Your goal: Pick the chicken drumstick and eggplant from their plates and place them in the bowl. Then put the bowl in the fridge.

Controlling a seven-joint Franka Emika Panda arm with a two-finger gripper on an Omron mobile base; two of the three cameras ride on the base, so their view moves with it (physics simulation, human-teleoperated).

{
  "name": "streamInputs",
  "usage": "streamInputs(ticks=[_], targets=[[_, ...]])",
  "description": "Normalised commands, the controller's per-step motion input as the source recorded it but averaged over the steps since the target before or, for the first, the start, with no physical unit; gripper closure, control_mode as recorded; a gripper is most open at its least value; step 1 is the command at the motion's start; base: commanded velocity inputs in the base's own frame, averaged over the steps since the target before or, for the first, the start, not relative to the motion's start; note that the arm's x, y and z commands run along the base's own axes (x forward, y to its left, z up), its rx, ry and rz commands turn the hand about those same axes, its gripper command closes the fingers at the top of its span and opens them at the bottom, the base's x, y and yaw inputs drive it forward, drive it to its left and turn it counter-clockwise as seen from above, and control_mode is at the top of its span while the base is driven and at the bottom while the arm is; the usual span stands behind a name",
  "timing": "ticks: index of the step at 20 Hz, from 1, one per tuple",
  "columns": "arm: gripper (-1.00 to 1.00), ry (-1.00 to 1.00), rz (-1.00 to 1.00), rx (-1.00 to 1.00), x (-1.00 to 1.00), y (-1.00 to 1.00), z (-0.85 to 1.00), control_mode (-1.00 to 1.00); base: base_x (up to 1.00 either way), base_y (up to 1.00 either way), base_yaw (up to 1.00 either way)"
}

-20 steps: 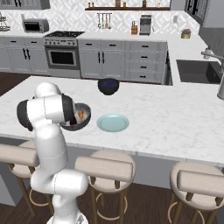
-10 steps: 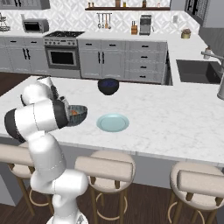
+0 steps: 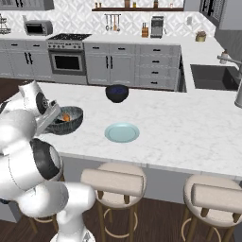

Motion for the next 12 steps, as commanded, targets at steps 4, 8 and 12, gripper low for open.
streamInputs(ticks=[4, 8, 12], targets=[[1.0, -0.17, 0.36, 0.03, -1.0, -0.54, 0.5, -1.0, 0.0, 0.0, 0.0], [1.0, -0.1, 0.39, 0.0, -1.0, -0.68, 0.55, -1.0, 0.0, 0.0, 0.0], [1.0, -0.05, 0.38, 0.0, -1.0, -0.64, 0.57, -1.0, 0.0, 0.0, 0.0]])
